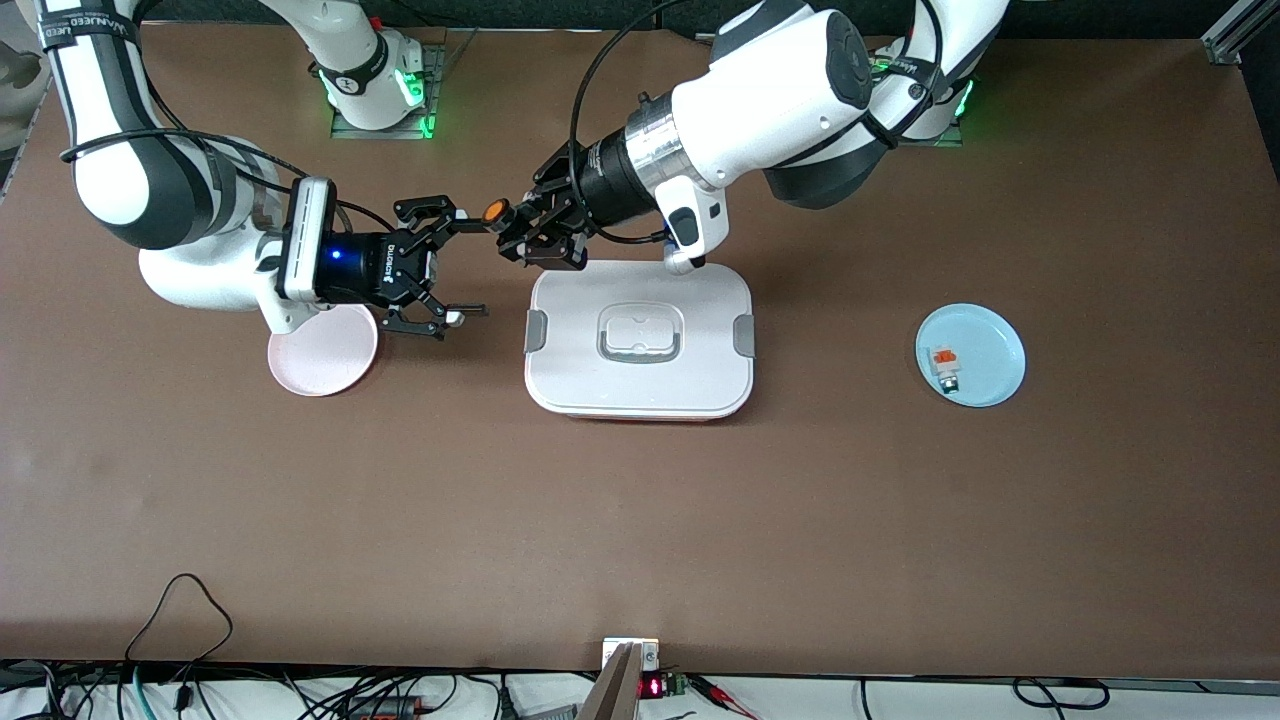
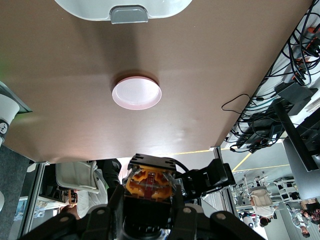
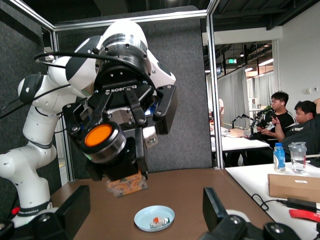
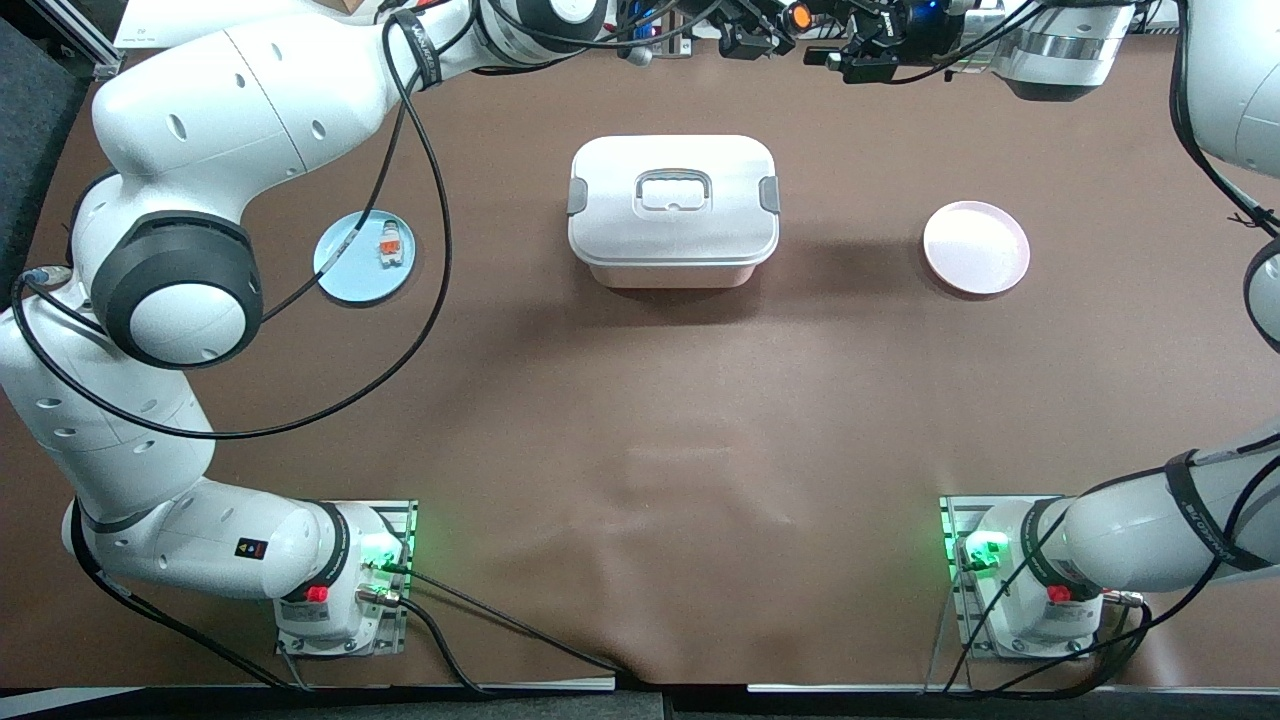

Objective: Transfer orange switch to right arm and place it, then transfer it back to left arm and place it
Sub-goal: 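Bring the right gripper around the switch held by the left gripper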

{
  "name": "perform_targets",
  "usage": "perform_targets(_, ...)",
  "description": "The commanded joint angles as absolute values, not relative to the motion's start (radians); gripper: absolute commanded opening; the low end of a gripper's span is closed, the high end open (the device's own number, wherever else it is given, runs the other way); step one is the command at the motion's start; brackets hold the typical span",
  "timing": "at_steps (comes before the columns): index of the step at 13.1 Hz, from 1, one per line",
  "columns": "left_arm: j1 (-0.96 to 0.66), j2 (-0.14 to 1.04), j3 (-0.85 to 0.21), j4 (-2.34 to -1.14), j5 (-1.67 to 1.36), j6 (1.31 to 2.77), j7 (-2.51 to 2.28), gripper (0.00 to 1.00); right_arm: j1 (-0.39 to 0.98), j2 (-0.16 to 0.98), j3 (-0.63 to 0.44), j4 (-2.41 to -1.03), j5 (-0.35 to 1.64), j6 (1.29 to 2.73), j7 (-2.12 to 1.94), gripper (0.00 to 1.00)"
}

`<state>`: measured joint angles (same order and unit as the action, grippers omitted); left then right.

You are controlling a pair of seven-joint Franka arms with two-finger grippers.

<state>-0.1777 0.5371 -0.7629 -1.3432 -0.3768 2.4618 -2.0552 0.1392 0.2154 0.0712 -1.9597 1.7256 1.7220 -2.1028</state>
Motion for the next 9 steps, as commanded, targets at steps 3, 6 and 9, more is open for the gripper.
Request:
perform_targets(3, -0.198, 0.555, -0.756, -1.308, -0.354, 2.473, -2.086, 0.02, 0.143, 0.210, 0.075, -2.000, 1.790, 1.669, -2.172, 1.00)
perform_targets(6, -0.198, 0.555, -0.756, -1.308, -0.354, 2.473, -2.086, 0.02, 0.167, 0.224, 0.075, -2.031, 1.802, 1.660, -2.232, 1.00)
perform_targets(9, -0.199, 0.555, -0.756, -1.308, -0.354, 2.473, -2.086, 0.02, 0.187, 0.227, 0.075, -2.033, 1.834, 1.664, -2.232, 1.00)
